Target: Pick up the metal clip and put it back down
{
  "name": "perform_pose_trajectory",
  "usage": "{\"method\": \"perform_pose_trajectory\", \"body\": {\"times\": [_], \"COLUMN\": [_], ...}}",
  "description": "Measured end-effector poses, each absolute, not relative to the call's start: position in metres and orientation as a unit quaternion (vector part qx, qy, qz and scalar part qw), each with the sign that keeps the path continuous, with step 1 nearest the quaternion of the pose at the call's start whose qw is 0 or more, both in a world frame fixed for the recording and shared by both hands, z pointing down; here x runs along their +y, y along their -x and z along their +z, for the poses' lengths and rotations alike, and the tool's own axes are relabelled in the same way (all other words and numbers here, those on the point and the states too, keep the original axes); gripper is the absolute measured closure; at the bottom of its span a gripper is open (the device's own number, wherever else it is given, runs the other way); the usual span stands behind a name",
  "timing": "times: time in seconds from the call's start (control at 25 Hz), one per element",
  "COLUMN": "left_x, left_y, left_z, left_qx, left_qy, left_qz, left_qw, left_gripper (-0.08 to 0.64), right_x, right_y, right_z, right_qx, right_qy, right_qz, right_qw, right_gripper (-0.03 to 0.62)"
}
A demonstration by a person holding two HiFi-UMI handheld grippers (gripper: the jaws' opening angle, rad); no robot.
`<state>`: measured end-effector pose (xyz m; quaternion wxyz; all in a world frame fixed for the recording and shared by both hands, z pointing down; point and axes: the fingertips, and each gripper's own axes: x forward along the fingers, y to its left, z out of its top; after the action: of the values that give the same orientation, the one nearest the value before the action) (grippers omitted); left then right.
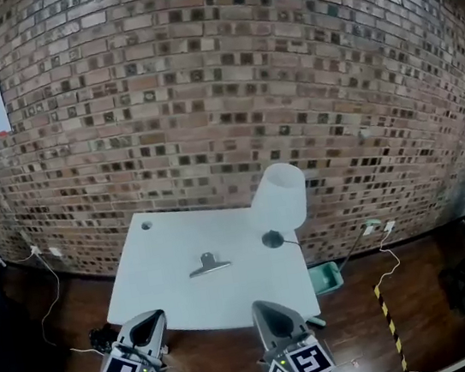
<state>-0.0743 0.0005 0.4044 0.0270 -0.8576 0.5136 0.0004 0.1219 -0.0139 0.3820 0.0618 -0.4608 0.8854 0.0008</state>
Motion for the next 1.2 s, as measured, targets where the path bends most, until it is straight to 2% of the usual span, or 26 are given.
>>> {"method": "perform_pose_trajectory", "body": {"times": [0.48,0.96,1.2], "left_x": [-0.094,-0.134,-0.170], "left_y": [0.087,0.103,0.104], "left_z": [0.398,0.400,0.445], "left_qx": [0.529,0.508,0.452], "left_qy": [0.848,0.861,0.888], "left_qz": [-0.008,0.000,-0.080], "left_qw": [0.046,0.016,-0.014], "left_gripper": [0.534,0.534,0.530], "right_x": [-0.106,-0.131,-0.134], "right_y": [-0.115,-0.090,-0.081], "right_z": [0.390,0.392,0.398], "right_qx": [0.887,0.882,0.872], "right_qy": [0.455,0.467,0.485], "right_qz": [-0.030,-0.029,-0.041], "right_qw": [0.068,0.049,0.050], "right_gripper": [0.609,0.609,0.609]}}
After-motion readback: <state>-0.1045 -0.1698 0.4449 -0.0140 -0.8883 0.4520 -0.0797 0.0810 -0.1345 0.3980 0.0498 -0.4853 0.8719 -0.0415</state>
